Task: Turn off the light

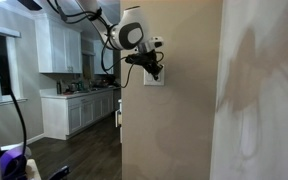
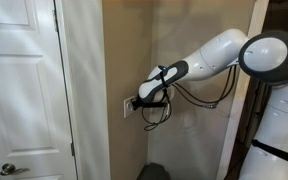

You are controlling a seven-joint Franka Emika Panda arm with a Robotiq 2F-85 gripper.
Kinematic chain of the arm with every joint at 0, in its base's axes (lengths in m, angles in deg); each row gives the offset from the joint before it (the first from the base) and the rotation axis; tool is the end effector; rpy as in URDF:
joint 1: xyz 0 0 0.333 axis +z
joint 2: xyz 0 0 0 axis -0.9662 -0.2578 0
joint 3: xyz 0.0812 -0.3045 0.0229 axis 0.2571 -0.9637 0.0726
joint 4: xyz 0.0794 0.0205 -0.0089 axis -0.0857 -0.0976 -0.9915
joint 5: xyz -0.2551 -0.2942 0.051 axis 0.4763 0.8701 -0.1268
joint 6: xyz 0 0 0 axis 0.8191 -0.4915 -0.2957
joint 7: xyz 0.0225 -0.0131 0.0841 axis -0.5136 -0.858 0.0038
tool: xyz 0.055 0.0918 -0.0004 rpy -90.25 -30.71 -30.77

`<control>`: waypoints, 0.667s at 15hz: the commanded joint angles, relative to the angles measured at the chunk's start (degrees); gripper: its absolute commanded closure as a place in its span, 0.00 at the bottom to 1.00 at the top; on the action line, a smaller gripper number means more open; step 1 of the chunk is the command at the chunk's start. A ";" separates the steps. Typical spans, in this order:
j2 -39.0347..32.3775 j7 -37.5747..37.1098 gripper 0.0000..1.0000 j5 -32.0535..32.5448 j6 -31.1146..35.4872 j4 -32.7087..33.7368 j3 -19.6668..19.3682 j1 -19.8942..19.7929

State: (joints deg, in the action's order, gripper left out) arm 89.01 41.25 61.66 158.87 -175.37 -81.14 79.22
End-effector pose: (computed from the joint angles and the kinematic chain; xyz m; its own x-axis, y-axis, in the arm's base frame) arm 0.5480 0.0525 0.4453 0.7970 -0.1313 0.5896 -0.0314 -0.9838 -0.1767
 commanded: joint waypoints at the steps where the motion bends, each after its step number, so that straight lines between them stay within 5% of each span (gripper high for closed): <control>1: -1.29 4.30 1.00 -3.58 1.62 0.44 -0.08 0.95; 10: -2.97 4.80 1.00 -1.91 5.50 0.46 0.18 0.97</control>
State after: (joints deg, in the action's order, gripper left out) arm 87.34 43.83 60.33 161.45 -175.28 -81.04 79.94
